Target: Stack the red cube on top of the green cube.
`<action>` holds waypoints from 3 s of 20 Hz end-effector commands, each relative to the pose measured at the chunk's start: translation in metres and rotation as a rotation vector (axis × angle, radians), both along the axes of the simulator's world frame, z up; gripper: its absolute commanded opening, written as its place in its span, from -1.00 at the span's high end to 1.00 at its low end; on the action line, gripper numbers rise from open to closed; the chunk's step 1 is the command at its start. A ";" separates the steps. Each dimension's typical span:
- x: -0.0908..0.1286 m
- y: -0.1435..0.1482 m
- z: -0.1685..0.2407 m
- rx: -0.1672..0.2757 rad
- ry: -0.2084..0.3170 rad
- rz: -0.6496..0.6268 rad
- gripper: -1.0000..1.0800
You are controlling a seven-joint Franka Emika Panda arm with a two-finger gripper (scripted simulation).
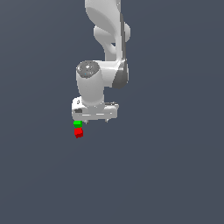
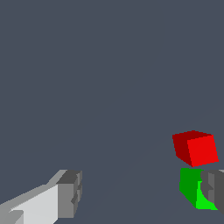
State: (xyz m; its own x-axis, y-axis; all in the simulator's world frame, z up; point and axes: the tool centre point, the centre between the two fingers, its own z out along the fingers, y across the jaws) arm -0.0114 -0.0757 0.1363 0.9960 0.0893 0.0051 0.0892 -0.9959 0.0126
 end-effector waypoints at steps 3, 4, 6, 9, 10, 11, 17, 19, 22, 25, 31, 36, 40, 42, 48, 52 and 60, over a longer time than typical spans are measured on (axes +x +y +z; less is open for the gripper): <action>-0.004 -0.032 -0.018 0.003 0.002 0.056 -0.92; -0.005 -0.039 -0.022 0.004 0.002 0.069 -0.92; -0.005 -0.053 -0.030 0.005 0.003 0.094 -0.92; -0.005 -0.072 -0.041 0.007 0.004 0.127 -0.92; -0.005 -0.078 -0.044 0.008 0.005 0.137 -0.92; -0.005 -0.083 -0.047 0.008 0.005 0.146 -0.92; -0.002 -0.107 -0.062 0.011 0.007 0.190 -0.92; -0.002 -0.112 -0.065 0.011 0.007 0.199 -0.92; -0.001 -0.117 -0.067 0.012 0.007 0.208 -0.92; 0.000 -0.118 -0.068 0.012 0.008 0.210 -0.92; 0.000 -0.116 -0.067 0.011 0.008 0.206 -0.92; 0.000 -0.116 -0.076 0.011 0.008 0.206 -0.92; -0.001 -0.115 -0.097 0.011 0.007 0.205 -0.92; -0.001 -0.115 -0.107 0.011 0.007 0.205 -0.92; 0.000 -0.115 -0.116 0.011 0.007 0.205 -0.92; 0.000 -0.115 -0.116 0.011 0.007 0.205 1.00; 0.000 -0.115 -0.116 0.011 0.007 0.205 1.00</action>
State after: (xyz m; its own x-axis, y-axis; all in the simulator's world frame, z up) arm -0.0118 -0.1912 0.0201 0.9571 0.2897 -0.0004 0.2897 -0.9571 -0.0002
